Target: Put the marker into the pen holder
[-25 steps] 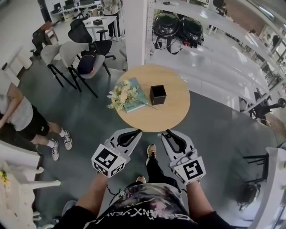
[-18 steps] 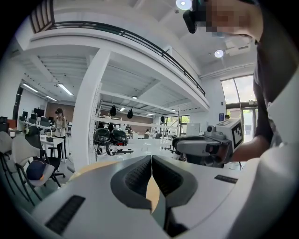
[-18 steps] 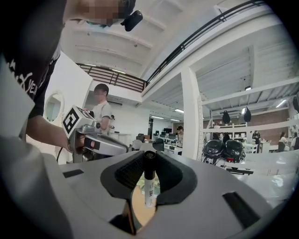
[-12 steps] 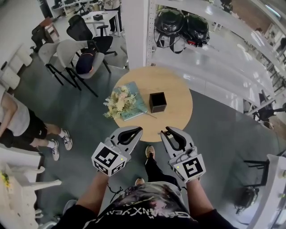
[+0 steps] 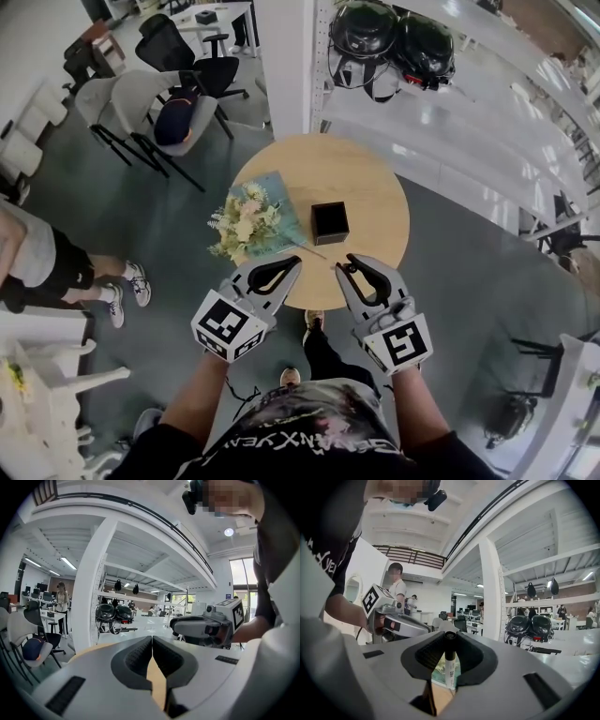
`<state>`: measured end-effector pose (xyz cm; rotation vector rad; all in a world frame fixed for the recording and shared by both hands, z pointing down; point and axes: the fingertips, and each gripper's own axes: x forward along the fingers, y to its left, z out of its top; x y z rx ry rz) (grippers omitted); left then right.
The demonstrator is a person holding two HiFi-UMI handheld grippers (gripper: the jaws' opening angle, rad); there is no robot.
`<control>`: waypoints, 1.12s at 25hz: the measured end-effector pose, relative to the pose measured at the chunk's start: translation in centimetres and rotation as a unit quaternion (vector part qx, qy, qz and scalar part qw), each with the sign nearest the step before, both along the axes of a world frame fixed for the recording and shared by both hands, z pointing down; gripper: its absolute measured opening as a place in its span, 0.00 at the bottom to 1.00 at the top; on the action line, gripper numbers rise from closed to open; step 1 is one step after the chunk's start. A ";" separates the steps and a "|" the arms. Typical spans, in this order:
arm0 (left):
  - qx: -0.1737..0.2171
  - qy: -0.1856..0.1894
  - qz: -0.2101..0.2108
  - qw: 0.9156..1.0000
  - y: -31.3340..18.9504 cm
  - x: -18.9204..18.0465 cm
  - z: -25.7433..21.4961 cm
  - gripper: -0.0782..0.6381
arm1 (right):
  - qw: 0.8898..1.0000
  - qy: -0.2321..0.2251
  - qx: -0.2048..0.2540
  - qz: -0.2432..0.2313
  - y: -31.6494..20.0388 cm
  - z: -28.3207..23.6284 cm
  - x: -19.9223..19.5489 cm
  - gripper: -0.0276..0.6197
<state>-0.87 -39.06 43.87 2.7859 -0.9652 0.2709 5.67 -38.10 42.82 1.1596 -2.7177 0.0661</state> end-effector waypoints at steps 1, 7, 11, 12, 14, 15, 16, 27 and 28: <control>-0.002 -0.001 -0.001 1.000 -0.6 0.2 0.2 0.14 | 1.000 0.000 -0.001 -0.001 -0.6 0.2 0.1 0.16; -0.014 -0.007 -0.005 1.000 -3.6 1.1 1.3 0.14 | 1.000 -0.003 -0.008 -0.007 -4.0 1.2 0.7 0.16; -0.020 -0.008 -0.005 1.000 -5.6 1.7 1.9 0.14 | 1.000 -0.001 -0.014 -0.010 -6.2 2.0 0.7 0.16; -0.021 -0.008 -0.005 1.000 -6.1 1.8 2.1 0.14 | 1.000 -0.002 -0.015 -0.010 -6.7 2.3 0.8 0.16; -0.025 -0.009 -0.004 1.000 -7.0 2.0 2.6 0.14 | 1.000 -0.007 -0.007 -0.009 -7.9 2.4 0.8 0.16; -0.026 -0.009 -0.004 1.000 -7.5 2.1 2.8 0.14 | 1.000 -0.010 -0.001 -0.008 -8.5 2.5 0.8 0.16; -0.028 -0.009 -0.005 1.000 -7.9 2.1 3.1 0.14 | 1.000 -0.010 0.001 -0.008 -9.0 2.7 0.8 0.16; -0.058 -0.010 -0.005 0.998 -11.8 2.6 6.6 0.14 | 1.000 0.003 -0.008 -0.007 -13.5 7.1 0.4 0.16; -0.059 -0.009 -0.004 0.998 -12.0 2.7 6.9 0.14 | 1.000 0.006 -0.010 -0.008 -13.8 7.6 0.3 0.16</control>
